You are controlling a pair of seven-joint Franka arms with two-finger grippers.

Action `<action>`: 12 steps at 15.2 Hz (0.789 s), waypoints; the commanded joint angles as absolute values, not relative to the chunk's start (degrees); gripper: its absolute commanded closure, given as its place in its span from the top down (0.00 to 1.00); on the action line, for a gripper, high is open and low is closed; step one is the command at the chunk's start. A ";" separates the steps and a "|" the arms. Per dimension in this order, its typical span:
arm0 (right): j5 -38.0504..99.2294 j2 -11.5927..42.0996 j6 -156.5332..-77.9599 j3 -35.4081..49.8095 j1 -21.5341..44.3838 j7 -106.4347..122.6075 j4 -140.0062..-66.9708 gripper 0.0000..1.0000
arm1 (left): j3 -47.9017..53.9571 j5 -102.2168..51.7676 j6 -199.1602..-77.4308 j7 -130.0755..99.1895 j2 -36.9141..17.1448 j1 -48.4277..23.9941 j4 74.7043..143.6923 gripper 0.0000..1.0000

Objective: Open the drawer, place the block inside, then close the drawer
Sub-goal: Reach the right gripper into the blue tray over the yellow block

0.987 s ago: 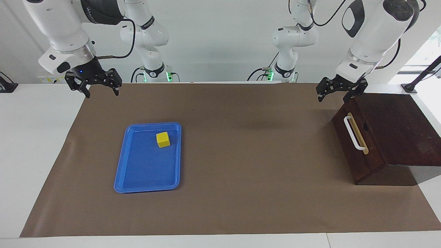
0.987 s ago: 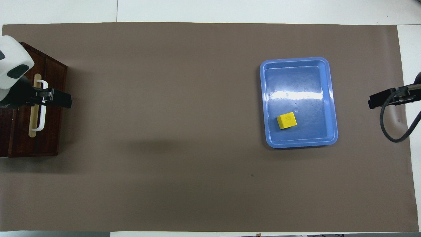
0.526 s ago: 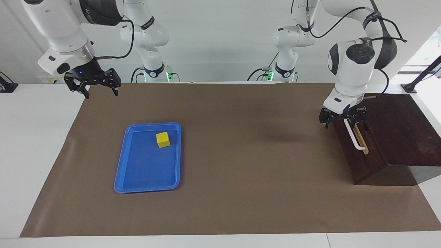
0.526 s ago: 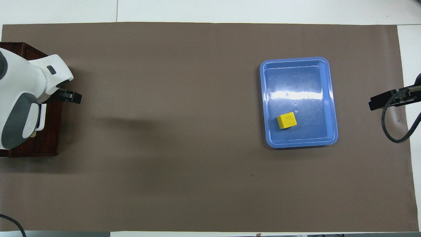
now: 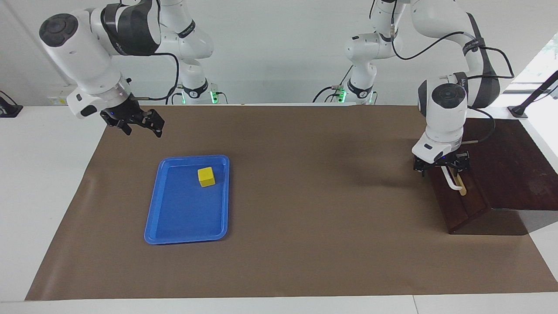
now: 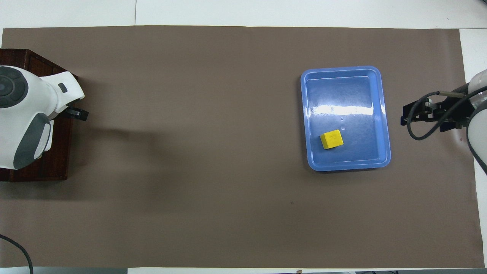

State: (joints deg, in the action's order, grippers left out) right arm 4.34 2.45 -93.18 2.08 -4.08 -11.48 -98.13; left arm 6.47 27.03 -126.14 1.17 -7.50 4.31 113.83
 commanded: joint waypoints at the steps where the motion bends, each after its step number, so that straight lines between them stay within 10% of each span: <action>1: 9.48 4.04 -95.97 2.37 -5.45 -22.11 -101.50 1.00 | 6.59 28.21 -128.85 1.14 -6.68 4.92 116.54 1.00; 12: 26.88 12.64 -106.35 2.29 -6.94 -47.01 -111.71 1.00 | 6.94 20.48 -126.05 -16.94 -7.03 -7.81 115.14 1.00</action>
